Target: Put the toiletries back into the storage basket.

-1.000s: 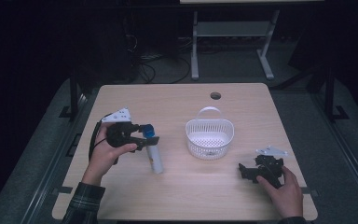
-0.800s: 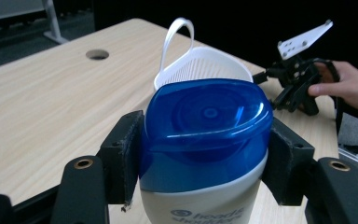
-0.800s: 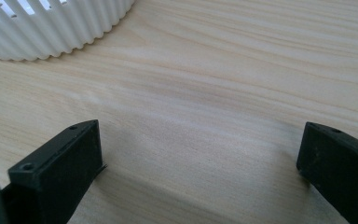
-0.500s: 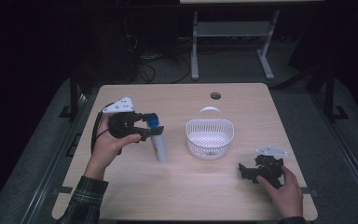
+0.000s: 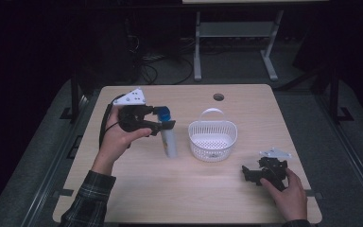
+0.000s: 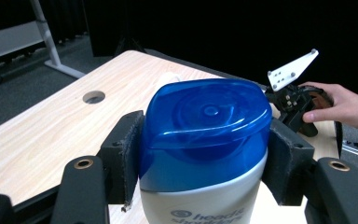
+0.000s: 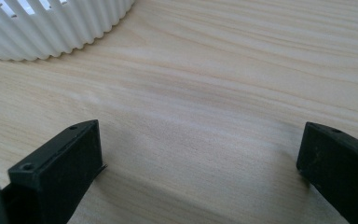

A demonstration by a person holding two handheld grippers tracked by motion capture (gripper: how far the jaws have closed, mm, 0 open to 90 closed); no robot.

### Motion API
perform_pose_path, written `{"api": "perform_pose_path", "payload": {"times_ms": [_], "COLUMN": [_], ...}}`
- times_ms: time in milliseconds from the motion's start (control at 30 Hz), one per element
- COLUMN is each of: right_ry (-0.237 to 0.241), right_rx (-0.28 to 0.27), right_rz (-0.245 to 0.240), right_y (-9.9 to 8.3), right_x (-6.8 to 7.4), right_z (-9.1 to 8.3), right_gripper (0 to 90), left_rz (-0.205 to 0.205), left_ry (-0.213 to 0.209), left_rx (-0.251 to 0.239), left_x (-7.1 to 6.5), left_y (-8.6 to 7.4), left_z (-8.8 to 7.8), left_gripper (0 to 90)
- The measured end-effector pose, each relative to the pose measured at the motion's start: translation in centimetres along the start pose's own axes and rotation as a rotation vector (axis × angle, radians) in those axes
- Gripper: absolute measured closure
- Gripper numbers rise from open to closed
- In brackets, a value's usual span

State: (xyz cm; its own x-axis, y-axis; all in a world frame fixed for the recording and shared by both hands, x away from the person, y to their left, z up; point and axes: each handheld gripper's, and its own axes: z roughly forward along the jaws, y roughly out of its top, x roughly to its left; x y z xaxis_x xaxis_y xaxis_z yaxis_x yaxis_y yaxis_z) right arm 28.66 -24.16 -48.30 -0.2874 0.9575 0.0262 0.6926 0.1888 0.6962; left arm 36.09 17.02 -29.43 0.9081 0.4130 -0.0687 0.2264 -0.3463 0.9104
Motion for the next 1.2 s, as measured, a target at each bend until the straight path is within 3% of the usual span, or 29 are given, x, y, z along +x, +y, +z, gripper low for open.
{"api": "perform_pose_path", "payload": {"times_ms": [867, 1200], "right_ry": [0.001, 0.001], "right_rx": [0.0, -0.001], "right_rz": [-0.003, -0.004], "right_y": [0.0, 0.0], "right_x": [0.0, 0.0], "right_z": [0.0, 0.0], "right_gripper": [0.0, 0.0], "left_rz": [0.053, 0.066], "left_ry": [-0.003, -0.012], "left_rx": [-0.017, -0.021], "left_x": [0.5, 0.2], "left_y": [4.7, 5.4], "left_z": [3.8, 6.0], "left_gripper": [37.5, 37.5]}}
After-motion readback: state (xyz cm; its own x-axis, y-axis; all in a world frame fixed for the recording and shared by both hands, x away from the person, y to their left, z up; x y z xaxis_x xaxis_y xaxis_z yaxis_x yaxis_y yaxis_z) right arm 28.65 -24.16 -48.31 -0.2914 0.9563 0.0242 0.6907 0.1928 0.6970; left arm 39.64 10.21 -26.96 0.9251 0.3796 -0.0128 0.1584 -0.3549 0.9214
